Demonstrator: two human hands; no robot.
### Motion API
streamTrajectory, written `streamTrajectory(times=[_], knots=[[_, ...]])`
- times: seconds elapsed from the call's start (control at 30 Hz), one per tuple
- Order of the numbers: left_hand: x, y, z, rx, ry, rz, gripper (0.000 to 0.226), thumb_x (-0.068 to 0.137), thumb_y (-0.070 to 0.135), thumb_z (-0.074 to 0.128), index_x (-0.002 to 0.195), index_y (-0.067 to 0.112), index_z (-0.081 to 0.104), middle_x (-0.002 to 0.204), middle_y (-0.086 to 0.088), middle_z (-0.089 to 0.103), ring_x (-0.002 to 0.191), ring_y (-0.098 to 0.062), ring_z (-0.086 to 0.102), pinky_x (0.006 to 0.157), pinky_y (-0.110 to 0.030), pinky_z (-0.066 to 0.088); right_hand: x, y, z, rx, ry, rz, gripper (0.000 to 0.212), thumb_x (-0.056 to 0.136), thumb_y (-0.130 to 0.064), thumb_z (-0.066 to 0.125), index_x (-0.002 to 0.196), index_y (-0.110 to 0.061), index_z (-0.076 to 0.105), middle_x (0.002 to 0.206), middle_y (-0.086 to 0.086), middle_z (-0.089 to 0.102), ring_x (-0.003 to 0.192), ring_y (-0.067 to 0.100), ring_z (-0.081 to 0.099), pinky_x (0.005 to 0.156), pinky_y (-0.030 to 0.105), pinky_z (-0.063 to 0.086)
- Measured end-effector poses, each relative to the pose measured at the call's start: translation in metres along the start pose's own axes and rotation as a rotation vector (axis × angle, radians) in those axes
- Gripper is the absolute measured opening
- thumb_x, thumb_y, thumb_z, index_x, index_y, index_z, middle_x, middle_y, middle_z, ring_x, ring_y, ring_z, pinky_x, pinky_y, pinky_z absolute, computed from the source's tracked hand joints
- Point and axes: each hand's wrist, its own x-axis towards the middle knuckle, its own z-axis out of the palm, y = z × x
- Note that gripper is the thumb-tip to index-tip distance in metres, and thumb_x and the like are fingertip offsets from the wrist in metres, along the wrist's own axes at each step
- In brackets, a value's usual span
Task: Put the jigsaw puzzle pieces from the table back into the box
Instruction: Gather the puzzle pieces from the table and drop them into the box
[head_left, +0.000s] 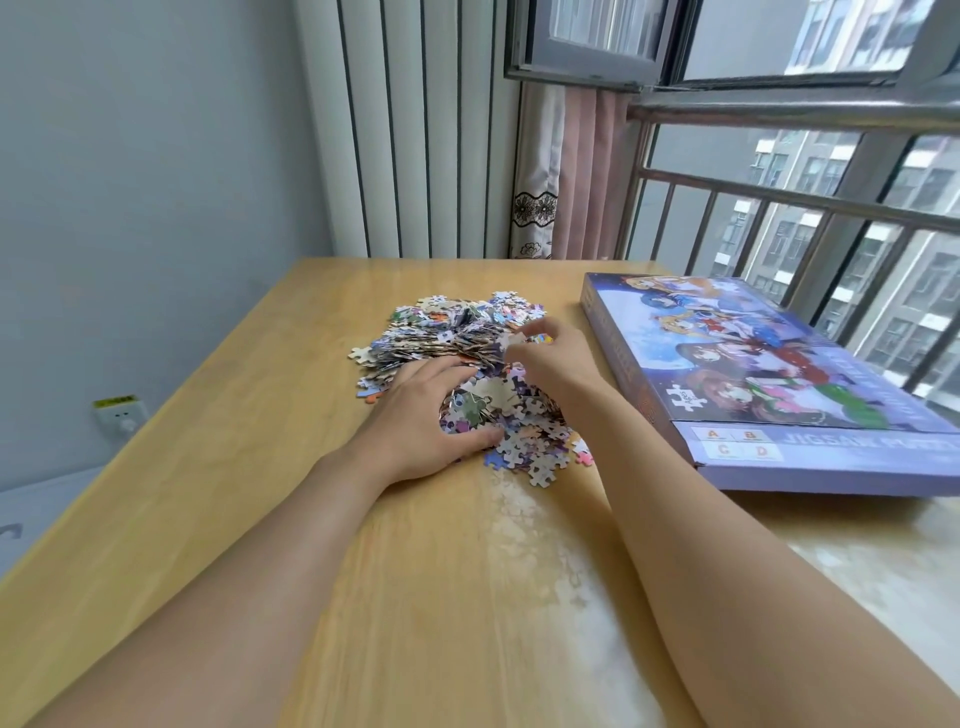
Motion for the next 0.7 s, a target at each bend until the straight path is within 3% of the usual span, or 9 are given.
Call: streamTrajectory(times=[0.17,0.27,0.4,0.47,0.53,0.7], knots=[[0.0,0.0,-0.001,-0.004,-0.022,-0.005,0.092,0.07,0.079,0.064,0.149,0.038,0.041,0.158,0.019,0.031,0.149,-0.015,0.018,0.122,-0.04,0.02,-0.001,0.005,0.003,0.013,0.0,-0.041,0.028,0.08,-0.017,0.079,0.104,-0.011,0.064,0.073,0.002,0.067,0.052,0.008,0.053,0.056,0.026,0.044],[0.0,0.0,-0.002,-0.02,-0.028,-0.014,0.096,0.067,0.082,0.062,0.149,0.037,0.04,0.159,0.016,0.029,0.149,-0.015,0.019,0.122,-0.041,0.021,-0.002,0.006,0.0,0.049,0.031,-0.052,0.034,0.081,-0.011,0.08,0.11,-0.012,0.062,0.078,0.001,0.065,0.051,0.005,0.054,0.05,0.022,0.044],[-0.001,0.0,-0.002,-0.047,-0.021,-0.022,0.108,0.058,0.093,0.052,0.149,0.037,0.039,0.158,0.014,0.03,0.149,-0.015,0.021,0.122,-0.044,0.024,-0.005,0.003,-0.005,0.062,0.002,-0.061,0.063,0.08,-0.01,0.082,0.134,-0.024,0.053,0.099,-0.001,0.056,0.078,0.013,0.059,0.065,0.023,0.051],[-0.002,0.001,-0.004,-0.06,-0.012,-0.017,0.109,0.058,0.093,0.051,0.15,0.036,0.039,0.157,0.013,0.031,0.148,-0.013,0.023,0.121,-0.042,0.025,-0.005,0.001,-0.008,0.042,-0.029,-0.043,0.072,0.079,-0.009,0.083,0.141,-0.021,0.049,0.112,0.003,0.055,0.086,0.015,0.06,0.061,0.019,0.049],[-0.004,0.004,-0.006,-0.069,0.003,-0.01,0.108,0.058,0.09,0.052,0.149,0.034,0.041,0.156,0.012,0.032,0.146,-0.012,0.024,0.121,-0.04,0.024,-0.005,-0.002,-0.012,0.026,-0.072,-0.013,0.072,0.076,-0.008,0.085,0.139,-0.017,0.052,0.117,0.008,0.056,0.088,0.017,0.061,0.06,0.021,0.047],[-0.004,0.009,-0.007,-0.069,0.019,0.008,0.094,0.062,0.085,0.058,0.144,0.041,0.046,0.153,0.013,0.035,0.144,-0.014,0.025,0.119,-0.04,0.026,0.001,-0.009,-0.021,-0.08,-0.218,0.031,0.067,0.069,-0.012,0.088,0.131,-0.011,0.062,0.113,0.013,0.068,0.101,0.027,0.068,0.089,0.041,0.057]])
